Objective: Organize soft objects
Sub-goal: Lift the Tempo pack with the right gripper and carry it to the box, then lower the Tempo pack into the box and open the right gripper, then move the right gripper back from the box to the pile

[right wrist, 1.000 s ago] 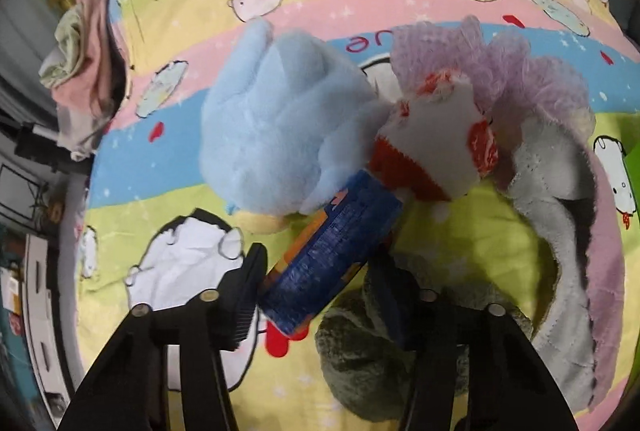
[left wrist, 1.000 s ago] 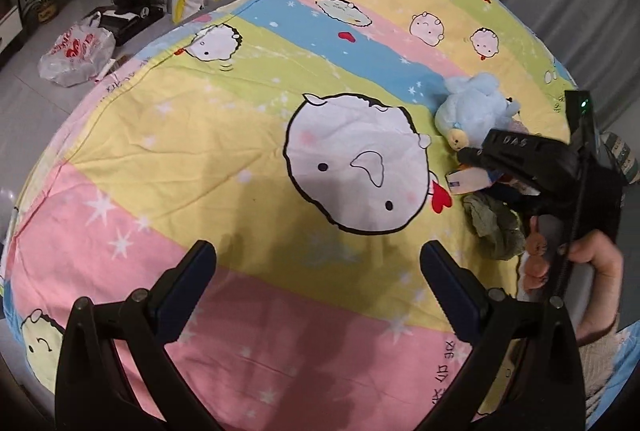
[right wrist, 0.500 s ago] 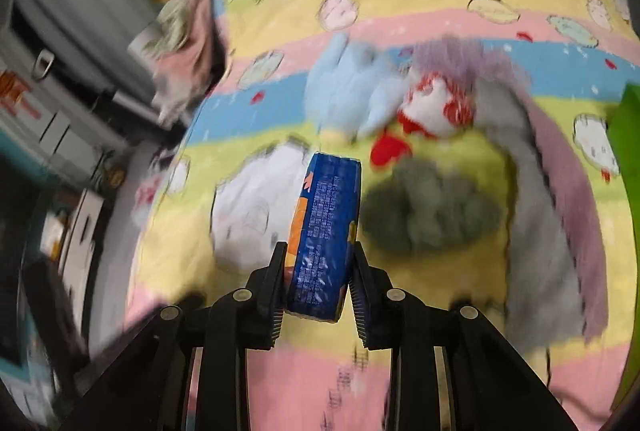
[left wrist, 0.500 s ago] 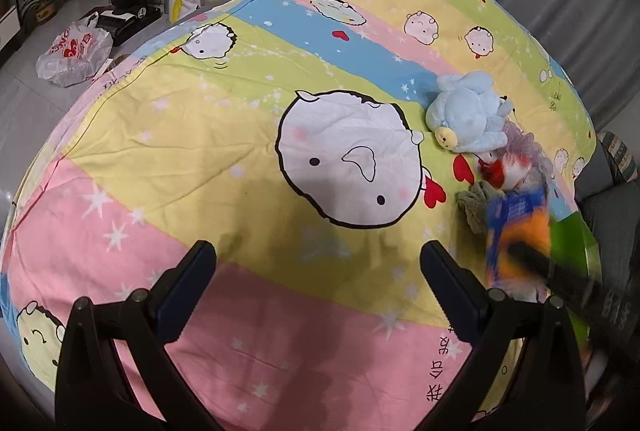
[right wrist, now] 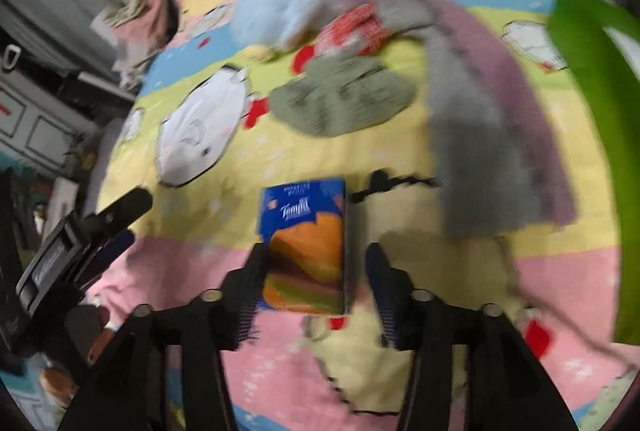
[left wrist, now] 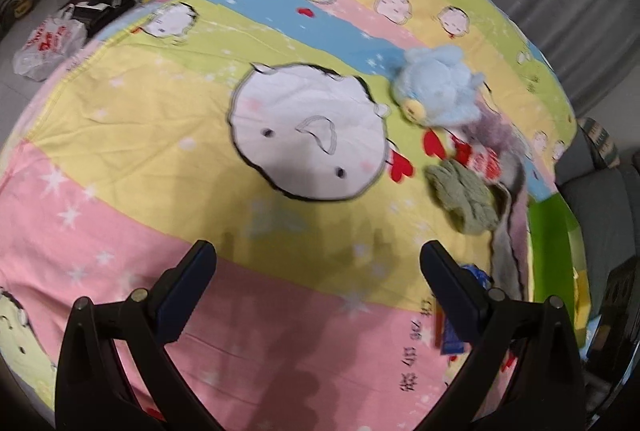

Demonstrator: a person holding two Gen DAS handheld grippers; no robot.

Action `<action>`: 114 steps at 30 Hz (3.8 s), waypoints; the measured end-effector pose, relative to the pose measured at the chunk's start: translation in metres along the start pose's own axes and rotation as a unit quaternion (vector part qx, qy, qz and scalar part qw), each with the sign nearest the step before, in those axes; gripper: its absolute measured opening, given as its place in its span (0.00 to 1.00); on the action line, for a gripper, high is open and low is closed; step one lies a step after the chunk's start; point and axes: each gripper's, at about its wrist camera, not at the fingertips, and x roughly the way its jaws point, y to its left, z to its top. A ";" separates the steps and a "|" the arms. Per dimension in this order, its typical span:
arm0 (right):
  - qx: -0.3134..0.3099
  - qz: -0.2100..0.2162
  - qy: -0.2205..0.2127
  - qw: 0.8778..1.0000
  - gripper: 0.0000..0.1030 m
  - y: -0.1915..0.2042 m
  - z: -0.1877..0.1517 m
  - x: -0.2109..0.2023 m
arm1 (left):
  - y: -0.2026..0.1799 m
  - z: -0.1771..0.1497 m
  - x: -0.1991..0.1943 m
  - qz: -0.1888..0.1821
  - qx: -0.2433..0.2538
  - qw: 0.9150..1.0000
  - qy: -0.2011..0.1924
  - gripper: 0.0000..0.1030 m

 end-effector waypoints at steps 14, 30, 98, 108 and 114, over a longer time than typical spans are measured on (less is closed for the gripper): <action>0.016 0.050 -0.022 0.998 0.67 -0.018 0.015 -0.004 | -0.056 -0.037 0.011 -0.123 0.067 0.988 0.067 0.59; -0.002 0.084 0.007 0.996 0.53 -0.015 0.002 0.022 | -0.099 -0.068 0.025 -0.143 0.161 0.973 0.087 0.26; 0.203 -0.050 -0.214 0.954 0.49 -0.229 0.047 -0.119 | -0.368 -0.086 0.075 -0.225 0.319 0.918 0.065 0.27; 0.185 -0.058 -0.240 0.951 0.54 -0.222 0.041 -0.134 | -0.367 -0.088 0.050 -0.192 0.344 0.918 0.039 0.65; 0.153 -0.055 -0.239 0.957 0.79 -0.212 0.036 -0.140 | -0.349 -0.085 0.031 -0.181 0.342 0.922 0.019 0.87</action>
